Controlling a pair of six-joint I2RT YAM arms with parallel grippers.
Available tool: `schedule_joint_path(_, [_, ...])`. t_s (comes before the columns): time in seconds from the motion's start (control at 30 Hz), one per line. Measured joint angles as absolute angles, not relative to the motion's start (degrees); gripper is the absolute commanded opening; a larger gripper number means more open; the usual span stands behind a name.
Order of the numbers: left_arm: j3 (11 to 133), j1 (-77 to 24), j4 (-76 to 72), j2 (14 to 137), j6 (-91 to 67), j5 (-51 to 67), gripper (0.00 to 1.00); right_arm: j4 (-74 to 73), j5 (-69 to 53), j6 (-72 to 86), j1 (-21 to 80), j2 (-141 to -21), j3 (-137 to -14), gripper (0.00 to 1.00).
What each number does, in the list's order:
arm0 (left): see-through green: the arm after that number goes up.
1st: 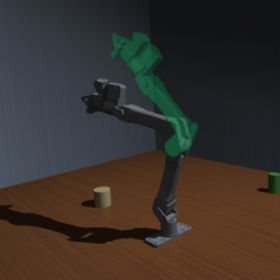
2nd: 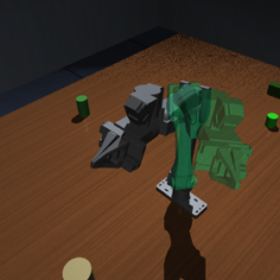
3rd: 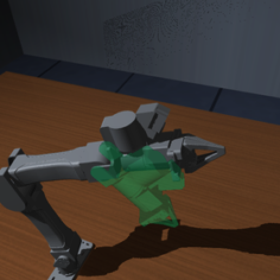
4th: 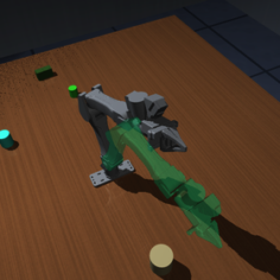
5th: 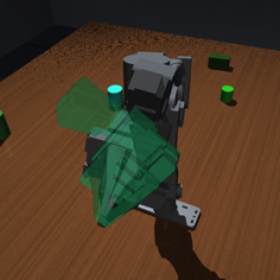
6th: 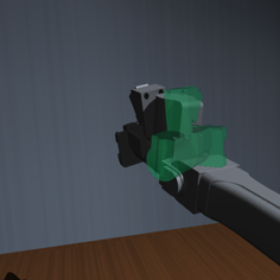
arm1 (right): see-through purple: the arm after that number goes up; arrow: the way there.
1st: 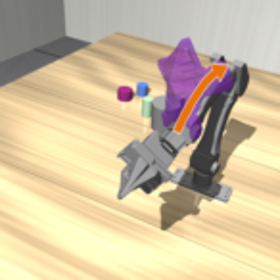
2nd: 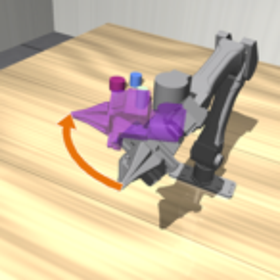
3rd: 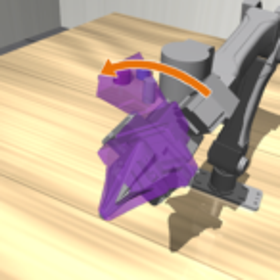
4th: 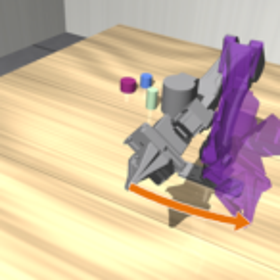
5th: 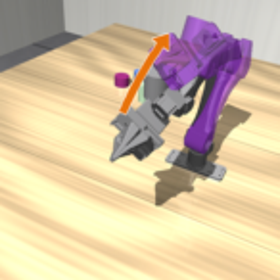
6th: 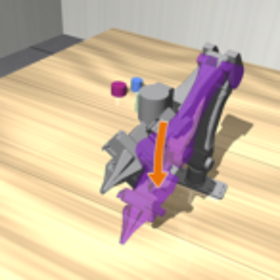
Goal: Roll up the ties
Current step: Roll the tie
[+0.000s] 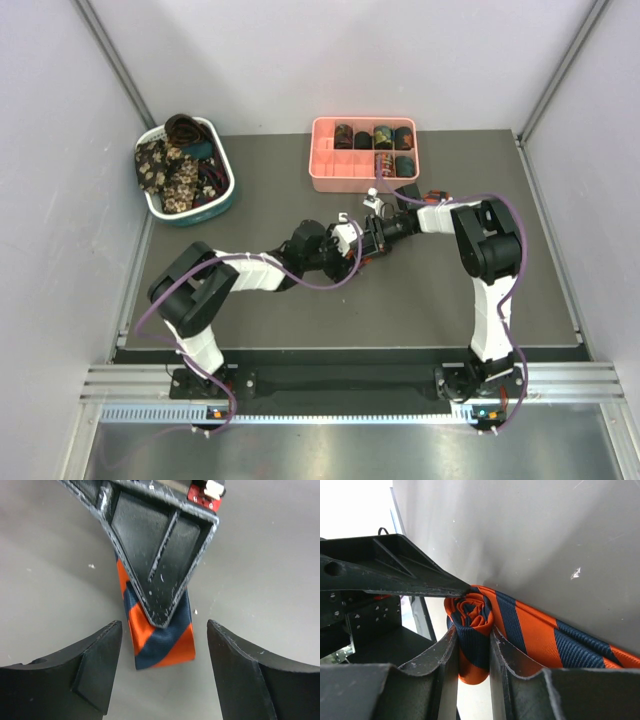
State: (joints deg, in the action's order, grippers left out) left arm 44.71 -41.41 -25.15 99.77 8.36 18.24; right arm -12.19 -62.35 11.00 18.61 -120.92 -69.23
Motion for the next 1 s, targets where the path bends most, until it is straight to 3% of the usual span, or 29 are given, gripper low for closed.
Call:
schedule_joint_path(0.4, [47.83, -41.41, -24.88, 103.55, 8.56, 17.82, 0.71, -13.61, -62.19, 10.07, 18.61, -121.25, -69.87, 0.08])
schedule_joint_path(0.5, [48.31, -41.41, -24.8, 104.92, 8.51, 17.04, 0.62, -13.58, -62.19, 10.07, 18.61, -121.25, -69.87, 0.08])
schedule_joint_path(0.53, [48.73, -41.41, -24.62, 105.6, 8.38, 17.08, 0.52, -13.58, -62.13, 10.07, 18.61, -121.25, -69.87, 0.08])
schedule_joint_path(0.57, [49.15, -41.41, -24.27, 106.1, 8.16, 17.3, 0.49, -13.54, -61.91, 10.04, 18.61, -121.25, -69.87, 0.08])
schedule_joint_path(0.7, [50.43, -41.78, -22.72, 106.48, 8.51, 17.3, 0.42, -13.3, -61.28, 10.09, 18.55, -121.25, -69.89, 0.1])
schedule_joint_path(0.87, [50.24, -41.78, -22.87, 106.43, 8.49, 17.3, 0.32, -13.3, -61.17, 10.09, 18.57, -121.25, -69.87, 0.28])
schedule_joint_path(1.0, [50.15, -41.85, -22.87, 106.37, 8.54, 17.17, 0.29, -13.28, -61.1, 10.2, 18.55, -121.19, -69.8, 0.35])
